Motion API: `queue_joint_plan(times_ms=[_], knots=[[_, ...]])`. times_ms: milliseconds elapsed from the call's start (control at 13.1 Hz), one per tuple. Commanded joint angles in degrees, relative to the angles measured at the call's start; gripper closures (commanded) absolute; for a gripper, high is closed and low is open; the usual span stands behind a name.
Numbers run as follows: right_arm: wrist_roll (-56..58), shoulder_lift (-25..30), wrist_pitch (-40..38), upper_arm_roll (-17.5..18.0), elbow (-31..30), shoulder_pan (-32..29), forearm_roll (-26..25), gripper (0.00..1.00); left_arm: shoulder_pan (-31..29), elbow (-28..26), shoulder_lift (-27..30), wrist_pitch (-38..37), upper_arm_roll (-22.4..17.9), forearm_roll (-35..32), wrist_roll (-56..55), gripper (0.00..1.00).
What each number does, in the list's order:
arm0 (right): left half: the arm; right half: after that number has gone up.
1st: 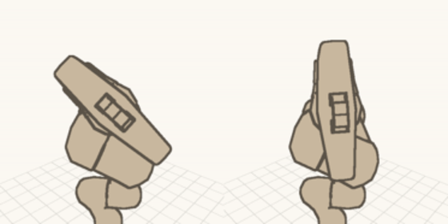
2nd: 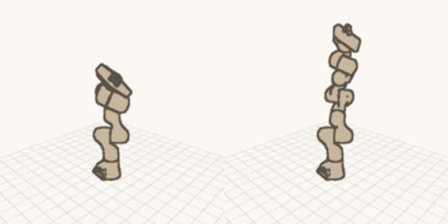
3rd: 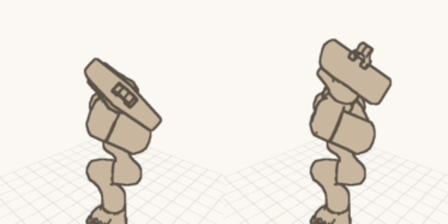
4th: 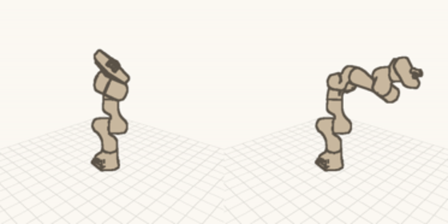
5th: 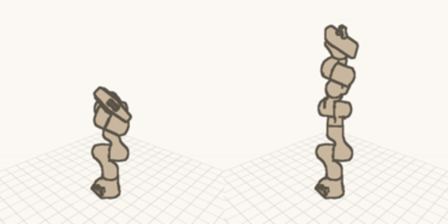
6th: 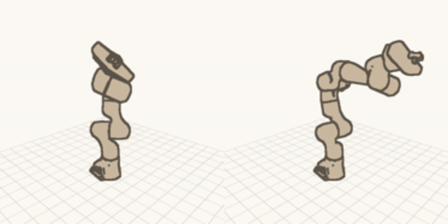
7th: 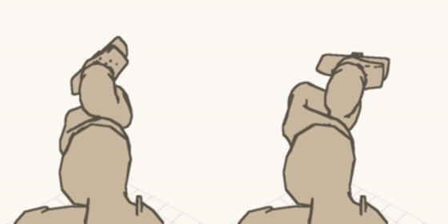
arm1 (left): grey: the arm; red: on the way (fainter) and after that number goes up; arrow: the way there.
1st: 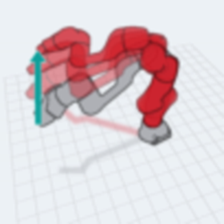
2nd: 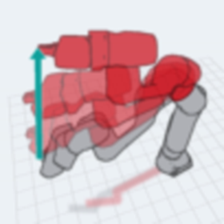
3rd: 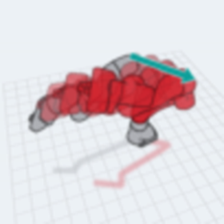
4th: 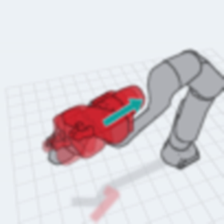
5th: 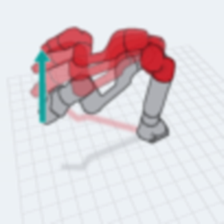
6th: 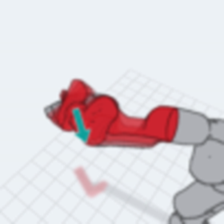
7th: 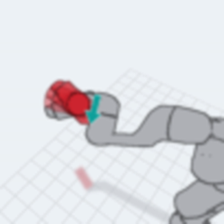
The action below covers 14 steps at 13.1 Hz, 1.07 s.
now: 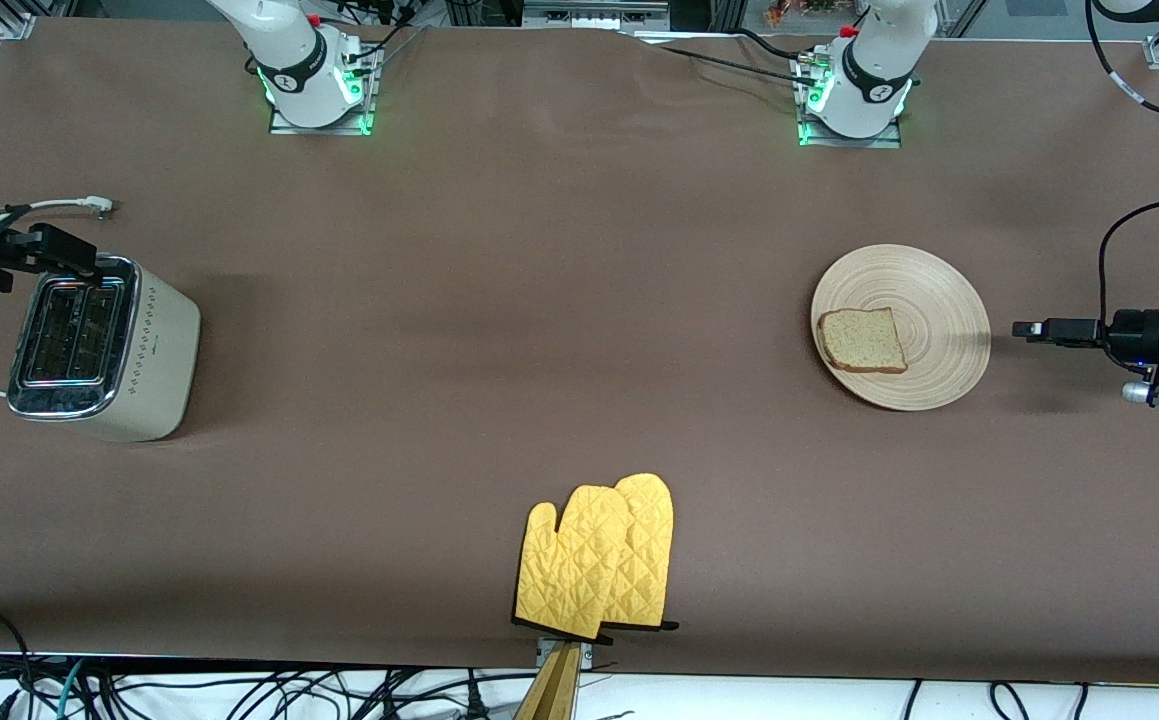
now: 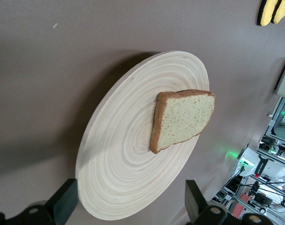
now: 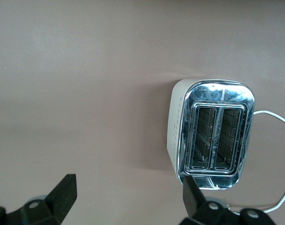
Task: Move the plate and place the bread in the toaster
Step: 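Lower the left gripper to the plate rim and grasp it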
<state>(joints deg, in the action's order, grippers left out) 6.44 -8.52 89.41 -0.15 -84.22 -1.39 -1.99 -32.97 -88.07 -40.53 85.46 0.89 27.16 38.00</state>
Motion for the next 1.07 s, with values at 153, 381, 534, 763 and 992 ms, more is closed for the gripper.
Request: queue_joint_plan(times_ms=[153,381,534,763,992], knots=[[-0.20,-0.53,-0.73,0.15,1.43,-0.37,1.02,0.00,-2.36,1.94,-6.04,-0.74,0.52,3.95,5.76,0.00],[-0.20,-0.53,-0.72,0.15,1.43,-0.37,1.02,0.00,-2.36,1.68,-6.58,-0.74,0.52,4.39,5.95,0.00],[-0.20,-0.53,-0.72,0.15,1.43,-0.37,1.02,0.00,-2.63,0.80,-7.10,-0.74,0.52,4.57,5.95,0.00],[-0.20,-0.53,-0.72,0.15,1.43,-0.37,1.02,0.00,-3.42,-0.96,-8.25,-0.74,0.52,5.97,5.95,0.00],[-0.20,-0.62,-0.72,0.15,1.43,-0.37,1.02,0.00,-3.33,-1.48,-8.25,-0.74,0.61,6.85,5.95,0.01]])
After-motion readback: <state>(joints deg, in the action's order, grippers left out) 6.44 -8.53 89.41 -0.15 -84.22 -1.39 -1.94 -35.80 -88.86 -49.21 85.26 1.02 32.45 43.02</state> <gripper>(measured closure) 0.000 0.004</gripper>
